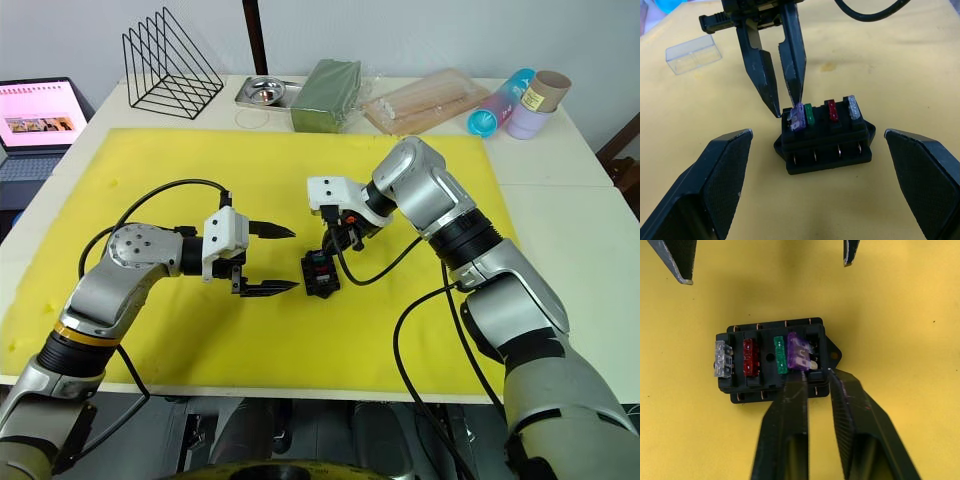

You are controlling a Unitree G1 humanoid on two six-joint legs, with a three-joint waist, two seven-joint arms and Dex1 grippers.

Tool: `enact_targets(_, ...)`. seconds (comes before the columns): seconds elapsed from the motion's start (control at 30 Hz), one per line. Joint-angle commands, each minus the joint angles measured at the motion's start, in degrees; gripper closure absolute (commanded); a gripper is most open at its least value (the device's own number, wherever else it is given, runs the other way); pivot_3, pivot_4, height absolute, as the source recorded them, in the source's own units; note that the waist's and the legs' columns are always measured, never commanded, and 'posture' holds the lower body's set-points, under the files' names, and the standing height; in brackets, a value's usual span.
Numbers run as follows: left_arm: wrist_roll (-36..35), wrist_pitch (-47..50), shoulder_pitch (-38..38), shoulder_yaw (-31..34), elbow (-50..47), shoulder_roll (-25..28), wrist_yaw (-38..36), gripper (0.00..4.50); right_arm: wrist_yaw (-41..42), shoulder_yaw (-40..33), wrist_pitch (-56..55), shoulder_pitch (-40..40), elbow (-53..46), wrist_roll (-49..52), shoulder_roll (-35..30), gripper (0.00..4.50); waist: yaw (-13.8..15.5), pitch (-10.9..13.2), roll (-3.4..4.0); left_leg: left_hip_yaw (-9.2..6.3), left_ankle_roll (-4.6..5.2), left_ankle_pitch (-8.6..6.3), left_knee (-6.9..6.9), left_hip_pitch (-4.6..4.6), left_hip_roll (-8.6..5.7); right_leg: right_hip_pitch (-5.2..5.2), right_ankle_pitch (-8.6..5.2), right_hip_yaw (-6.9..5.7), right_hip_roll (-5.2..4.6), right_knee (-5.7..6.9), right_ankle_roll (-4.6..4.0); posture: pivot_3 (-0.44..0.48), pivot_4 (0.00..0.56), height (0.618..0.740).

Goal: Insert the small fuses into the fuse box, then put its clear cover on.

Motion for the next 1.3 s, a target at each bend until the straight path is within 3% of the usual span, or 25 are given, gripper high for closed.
enact_targets(0.03, -0.2, -1.0, -0.4, 0.5, -1.8, 0.2, -0.2, 0.00, 0.3, -1.0, 0.3, -1.0, -1.0, 0.2, -0.2, 3.82, 0.0, 0.0, 0.00, 0.00, 0.00, 0.00, 0.00, 0.00, 0.00, 0.00, 0.00, 0.00, 0.00, 0.00, 0.00, 0.000, 0.150, 0.740)
enact_targets(1.3, -0.1, -0.9, -1.1, 0.5, -1.2, 0.0, -0.6, 0.00, -0.5, -4.0, -5.6, 2.2, -10.1, 3.0, -3.9, 3.82, 0.0, 0.0, 0.00, 0.00, 0.00, 0.00, 0.00, 0.00, 0.01, -0.01, 0.00, 0.00, -0.01, 0.00, 0.00, 0.000, 0.150, 0.740)
